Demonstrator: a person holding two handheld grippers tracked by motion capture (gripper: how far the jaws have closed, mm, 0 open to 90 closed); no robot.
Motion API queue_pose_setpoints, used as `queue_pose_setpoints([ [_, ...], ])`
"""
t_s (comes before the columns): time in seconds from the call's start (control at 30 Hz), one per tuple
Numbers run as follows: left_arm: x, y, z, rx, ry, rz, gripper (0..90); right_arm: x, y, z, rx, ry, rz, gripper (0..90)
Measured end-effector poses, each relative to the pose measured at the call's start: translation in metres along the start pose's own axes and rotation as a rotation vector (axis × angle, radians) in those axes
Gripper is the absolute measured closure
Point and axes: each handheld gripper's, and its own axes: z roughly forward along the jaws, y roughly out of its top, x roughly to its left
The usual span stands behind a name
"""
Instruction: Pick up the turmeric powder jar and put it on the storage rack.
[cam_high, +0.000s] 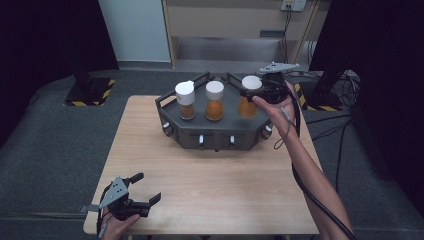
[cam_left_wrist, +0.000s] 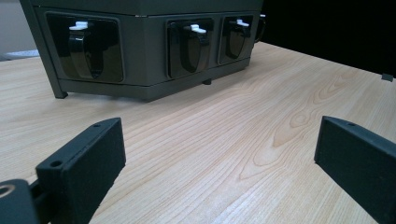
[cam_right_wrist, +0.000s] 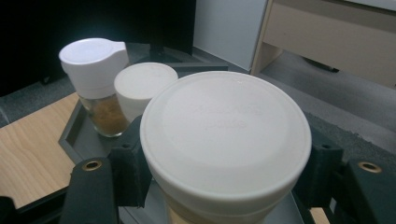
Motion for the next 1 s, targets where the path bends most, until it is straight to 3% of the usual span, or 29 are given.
queue_pose_setpoints([
  [0.6,0.000,0.000,0.000,-0.001,-0.001,0.001,1.0,-0.004,-0.014,0.036,0.035,-0.032,0.031,33.5],
  [1.0,0.000,0.000,0.000,-0.001,-0.001,0.001,1.1,-0.010,-0.021,0.046,0.038,-0.033,0.052,33.4],
])
